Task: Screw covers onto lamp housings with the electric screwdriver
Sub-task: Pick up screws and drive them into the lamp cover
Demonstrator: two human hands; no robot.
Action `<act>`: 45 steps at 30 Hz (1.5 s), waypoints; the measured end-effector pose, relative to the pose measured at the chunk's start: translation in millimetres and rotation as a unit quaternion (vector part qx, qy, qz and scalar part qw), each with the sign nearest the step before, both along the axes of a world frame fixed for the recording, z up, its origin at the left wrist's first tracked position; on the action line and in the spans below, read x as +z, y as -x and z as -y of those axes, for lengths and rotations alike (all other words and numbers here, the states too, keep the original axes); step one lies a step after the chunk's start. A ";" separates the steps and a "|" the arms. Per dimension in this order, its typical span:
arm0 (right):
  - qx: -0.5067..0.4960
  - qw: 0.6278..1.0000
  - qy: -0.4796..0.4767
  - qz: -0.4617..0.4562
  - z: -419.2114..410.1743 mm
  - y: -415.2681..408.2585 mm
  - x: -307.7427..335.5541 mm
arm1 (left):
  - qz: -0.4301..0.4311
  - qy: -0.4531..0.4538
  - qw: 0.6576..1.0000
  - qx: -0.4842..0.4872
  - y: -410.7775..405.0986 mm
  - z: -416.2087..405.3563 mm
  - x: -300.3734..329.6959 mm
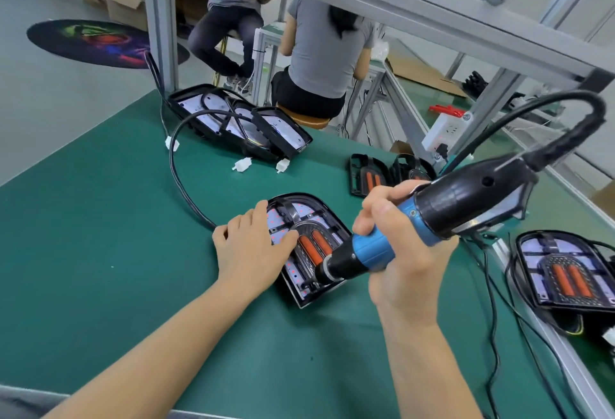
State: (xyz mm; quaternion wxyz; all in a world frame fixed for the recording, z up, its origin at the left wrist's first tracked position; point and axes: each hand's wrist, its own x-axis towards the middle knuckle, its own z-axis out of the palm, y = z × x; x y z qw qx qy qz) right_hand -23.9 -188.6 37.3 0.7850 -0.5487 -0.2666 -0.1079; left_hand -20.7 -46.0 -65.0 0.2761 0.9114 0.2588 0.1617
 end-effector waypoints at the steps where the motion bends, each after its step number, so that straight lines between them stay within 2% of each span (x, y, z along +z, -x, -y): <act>1: 0.002 1.000 0.000 -0.003 -0.1 0.8 -0.1 | 0.001 -0.003 1.000 0.001 0.2 0.3 -1.5; 9: -0.003 1.000 -0.010 -0.012 0.1 0.2 -1.4 | 0.001 -0.003 1.000 0.000 -0.3 -1.8 -4.0; 18: -0.090 0.984 -0.120 -0.093 44.5 -20.1 20.1 | -0.002 0.055 0.998 -0.002 4.8 -9.9 -7.0; 22: -0.167 0.972 -0.067 -0.150 91.2 -46.3 28.7 | 0.023 0.049 0.998 0.005 8.1 -8.7 -13.0; 25: -0.231 0.950 0.020 -0.209 124.3 -72.1 26.2 | 0.039 0.040 0.998 0.005 3.8 -5.8 -14.7; 29: -0.274 0.901 0.194 -0.273 157.6 -100.9 4.6 | 0.035 -0.010 0.999 0.006 -0.3 1.6 -14.5; 34: -0.264 0.820 0.374 -0.344 168.7 -123.5 -34.3 | 0.036 -0.022 0.999 0.002 4.9 1.2 -17.8; 40: -0.271 0.663 0.617 -0.326 165.3 -142.5 -63.7 | 0.045 -0.029 0.999 -0.003 9.0 3.4 -17.5; 45: -0.278 0.608 0.691 -0.275 153.4 -150.9 -66.4 | 0.051 -0.029 0.998 0.002 10.1 2.2 -17.4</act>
